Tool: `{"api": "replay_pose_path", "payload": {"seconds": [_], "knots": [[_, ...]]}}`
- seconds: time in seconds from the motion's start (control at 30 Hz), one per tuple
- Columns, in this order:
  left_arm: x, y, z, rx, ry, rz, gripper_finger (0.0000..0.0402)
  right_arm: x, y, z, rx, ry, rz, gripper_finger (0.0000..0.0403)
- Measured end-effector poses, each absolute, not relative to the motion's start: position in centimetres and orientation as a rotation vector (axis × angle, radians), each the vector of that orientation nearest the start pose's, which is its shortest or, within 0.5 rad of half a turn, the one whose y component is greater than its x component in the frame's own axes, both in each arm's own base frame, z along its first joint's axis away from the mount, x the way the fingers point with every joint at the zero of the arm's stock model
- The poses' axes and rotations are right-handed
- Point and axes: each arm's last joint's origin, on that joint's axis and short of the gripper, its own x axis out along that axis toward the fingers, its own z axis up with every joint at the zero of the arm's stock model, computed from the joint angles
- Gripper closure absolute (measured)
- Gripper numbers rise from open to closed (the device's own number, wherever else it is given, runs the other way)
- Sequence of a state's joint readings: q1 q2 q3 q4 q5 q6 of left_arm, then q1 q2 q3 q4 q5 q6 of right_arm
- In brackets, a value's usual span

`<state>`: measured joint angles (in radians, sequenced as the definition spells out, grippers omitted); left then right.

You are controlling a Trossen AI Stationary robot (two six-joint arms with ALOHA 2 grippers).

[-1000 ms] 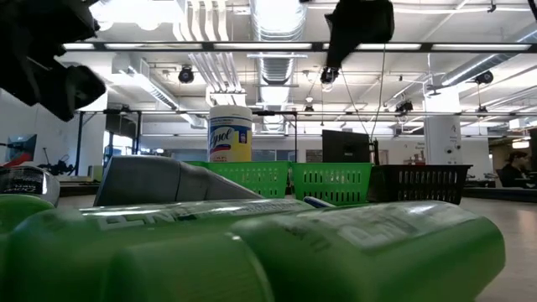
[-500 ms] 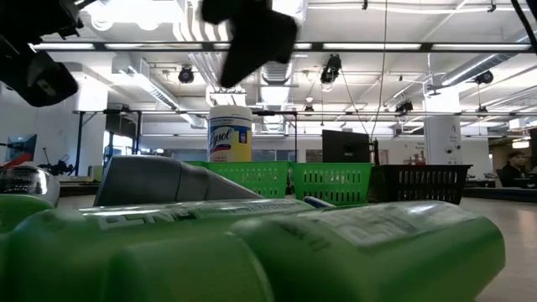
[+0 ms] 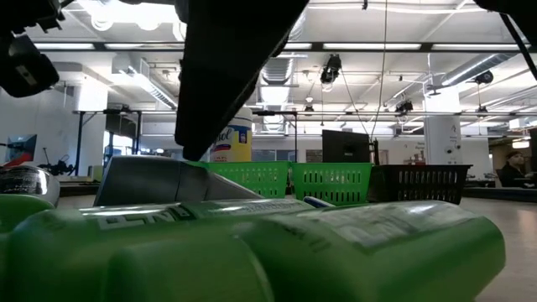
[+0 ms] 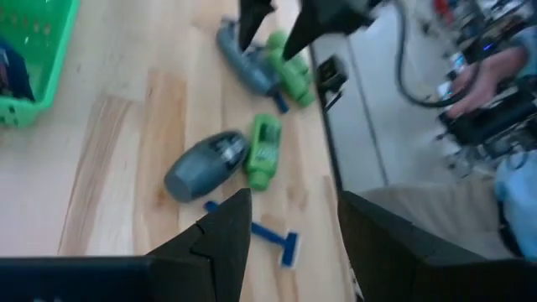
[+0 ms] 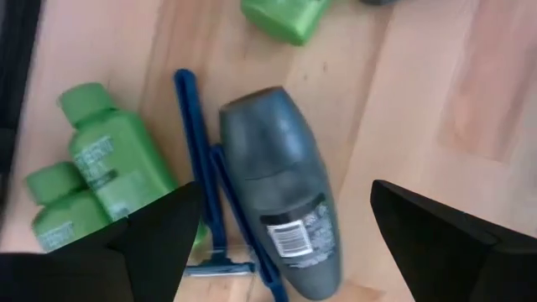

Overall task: Pick & Place Travel size toiletries
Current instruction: Put the gray roller bottle into the right green bin

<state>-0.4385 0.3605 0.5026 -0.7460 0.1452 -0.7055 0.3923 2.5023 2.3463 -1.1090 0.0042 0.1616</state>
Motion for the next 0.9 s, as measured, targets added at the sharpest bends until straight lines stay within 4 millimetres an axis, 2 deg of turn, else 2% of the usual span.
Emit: {"api": "replay_pose_path", "payload": {"seconds": [0.1, 0.33, 0.53, 0.77, 0.9], "knots": [[7.4, -3.9, 23.6, -0.574, 0.761, -0.317, 0.0219, 47.7, 19.5, 18.8, -0.112, 1.240, 0.240, 0.0071], [7.3, -3.8, 23.7, -0.574, 0.744, -0.304, 0.0219, 48.1, 19.3, 16.8, -0.159, 1.270, 0.266, 0.0112], [7.4, -3.8, 23.7, -0.572, 0.741, -0.297, 0.0219, 48.4, 18.2, 16.6, -0.155, 1.277, 0.217, 0.0141], [7.4, -3.8, 23.7, -0.570, 0.736, -0.287, 0.0219, 49.0, 16.9, 15.8, -0.052, 1.271, 0.151, 0.0177], [7.4, -3.7, 23.7, -0.569, 0.735, -0.283, 0.0219, 49.0, 16.7, 15.5, -0.028, 1.272, 0.147, 0.0177]]}}
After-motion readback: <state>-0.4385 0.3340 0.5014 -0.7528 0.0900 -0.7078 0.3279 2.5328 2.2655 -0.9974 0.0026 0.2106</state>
